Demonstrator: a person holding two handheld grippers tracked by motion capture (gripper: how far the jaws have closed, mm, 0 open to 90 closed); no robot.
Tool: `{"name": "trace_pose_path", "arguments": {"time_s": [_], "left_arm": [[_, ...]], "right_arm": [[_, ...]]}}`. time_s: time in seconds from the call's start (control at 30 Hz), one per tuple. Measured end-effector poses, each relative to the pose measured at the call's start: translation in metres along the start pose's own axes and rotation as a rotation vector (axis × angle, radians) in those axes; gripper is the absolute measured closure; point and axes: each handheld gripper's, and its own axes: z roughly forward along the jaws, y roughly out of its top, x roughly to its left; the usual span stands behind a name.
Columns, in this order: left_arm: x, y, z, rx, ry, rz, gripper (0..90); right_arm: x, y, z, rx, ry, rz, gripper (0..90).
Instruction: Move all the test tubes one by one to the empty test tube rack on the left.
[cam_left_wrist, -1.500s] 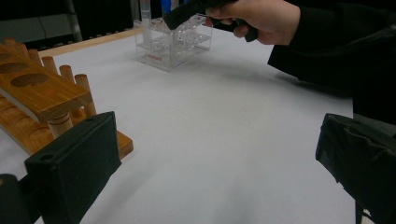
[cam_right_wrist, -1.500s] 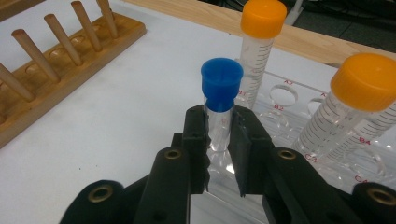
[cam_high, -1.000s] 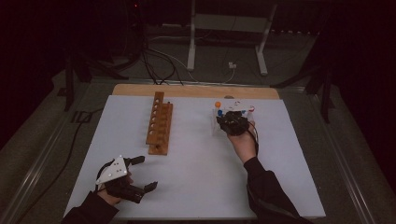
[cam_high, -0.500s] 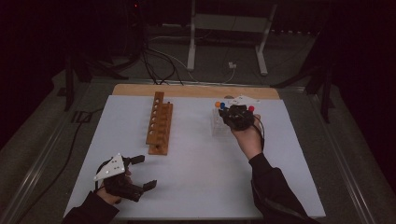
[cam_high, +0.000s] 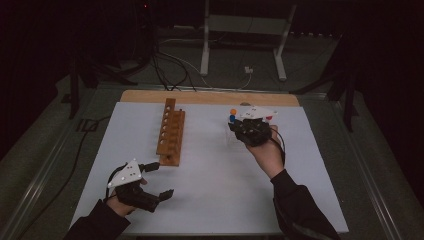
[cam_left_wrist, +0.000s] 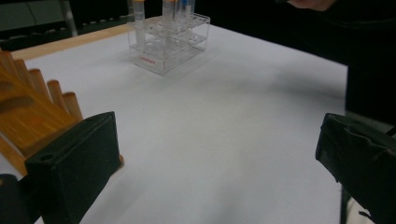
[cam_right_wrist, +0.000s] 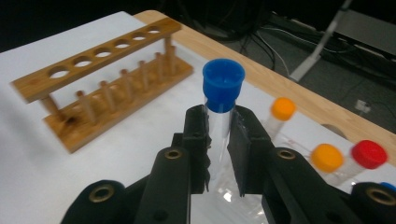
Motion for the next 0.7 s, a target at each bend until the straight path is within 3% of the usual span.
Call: {"name": "trace_pose_path", "arguments": {"time_s": [0.27,0.7], "left_arm": [[0.002,0.019,0.004,-0.014,-0.031,-0.022,0.5],[-0.002,0.046,0.021,-0.02,-0.104,0.012,0.5]], "right_arm": [[0.019,-0.009,-0.004,0.006,0.078,-0.029,76.8],[0.06,-0.033,-0.01,0.042,0.205,-0.098,76.8]]}}
